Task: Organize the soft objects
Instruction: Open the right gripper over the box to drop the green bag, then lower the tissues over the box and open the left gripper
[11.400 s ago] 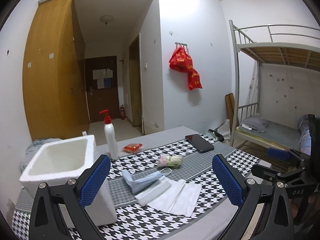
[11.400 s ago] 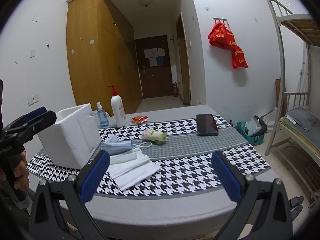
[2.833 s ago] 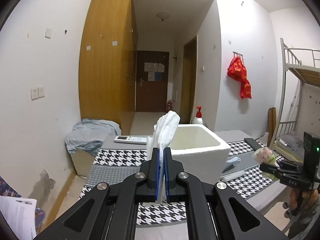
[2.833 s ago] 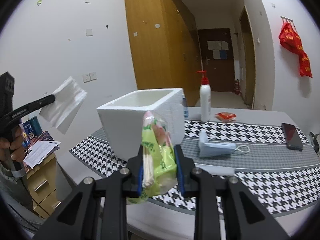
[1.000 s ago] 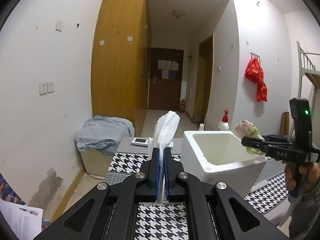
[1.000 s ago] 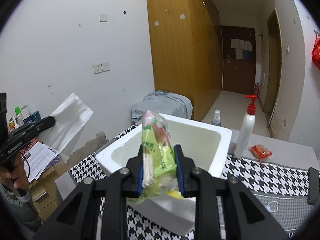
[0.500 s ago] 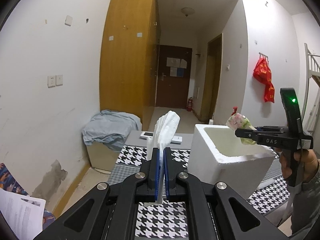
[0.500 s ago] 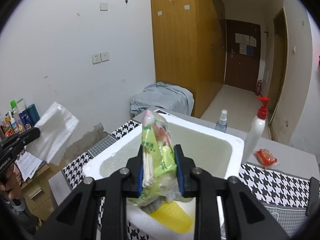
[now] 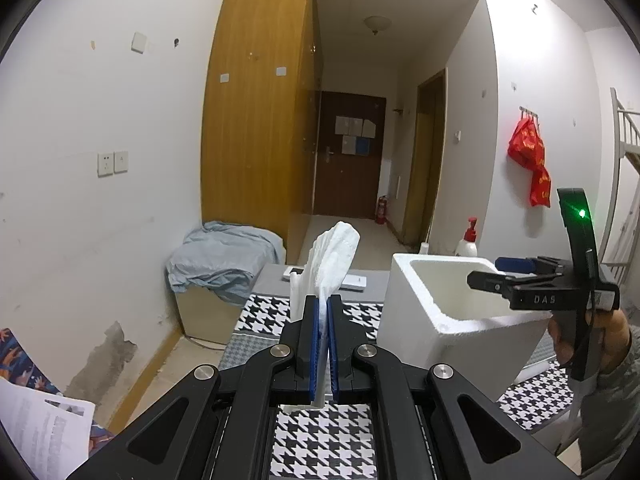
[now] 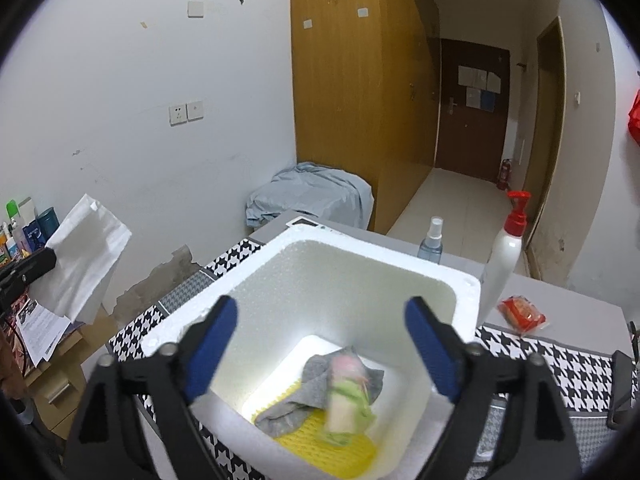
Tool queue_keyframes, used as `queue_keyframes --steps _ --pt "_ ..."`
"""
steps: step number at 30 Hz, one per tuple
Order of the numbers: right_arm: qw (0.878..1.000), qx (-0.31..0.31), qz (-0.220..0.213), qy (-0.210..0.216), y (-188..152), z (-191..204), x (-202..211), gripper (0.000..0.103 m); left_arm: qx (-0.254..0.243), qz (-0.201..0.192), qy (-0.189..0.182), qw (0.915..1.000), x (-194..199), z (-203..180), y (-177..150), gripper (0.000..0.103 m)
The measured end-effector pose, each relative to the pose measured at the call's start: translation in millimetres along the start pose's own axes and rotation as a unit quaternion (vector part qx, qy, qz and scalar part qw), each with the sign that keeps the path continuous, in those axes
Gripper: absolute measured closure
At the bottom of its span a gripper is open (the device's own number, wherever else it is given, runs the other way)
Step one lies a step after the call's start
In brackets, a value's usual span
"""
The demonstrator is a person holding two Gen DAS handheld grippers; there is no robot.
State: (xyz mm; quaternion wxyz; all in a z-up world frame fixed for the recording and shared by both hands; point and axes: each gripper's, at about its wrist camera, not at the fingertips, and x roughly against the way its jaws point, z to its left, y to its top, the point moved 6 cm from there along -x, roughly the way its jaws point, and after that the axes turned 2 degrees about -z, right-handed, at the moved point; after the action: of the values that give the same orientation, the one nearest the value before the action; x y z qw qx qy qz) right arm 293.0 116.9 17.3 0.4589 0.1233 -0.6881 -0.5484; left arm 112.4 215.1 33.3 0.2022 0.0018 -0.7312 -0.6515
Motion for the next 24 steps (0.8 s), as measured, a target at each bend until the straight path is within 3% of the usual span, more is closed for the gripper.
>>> queue_keyframes --steps 7,24 --pt "1.0 -0.002 -0.009 0.001 -2 -2 11 0.001 -0.006 -0.003 -0.015 0.9999 -4 -9 8 0.098" --pt "0.999 -0.012 -0.044 0.005 -22 5 82 0.001 -0.034 -0.026 -0.054 0.9976 13 -55 28 0.098"
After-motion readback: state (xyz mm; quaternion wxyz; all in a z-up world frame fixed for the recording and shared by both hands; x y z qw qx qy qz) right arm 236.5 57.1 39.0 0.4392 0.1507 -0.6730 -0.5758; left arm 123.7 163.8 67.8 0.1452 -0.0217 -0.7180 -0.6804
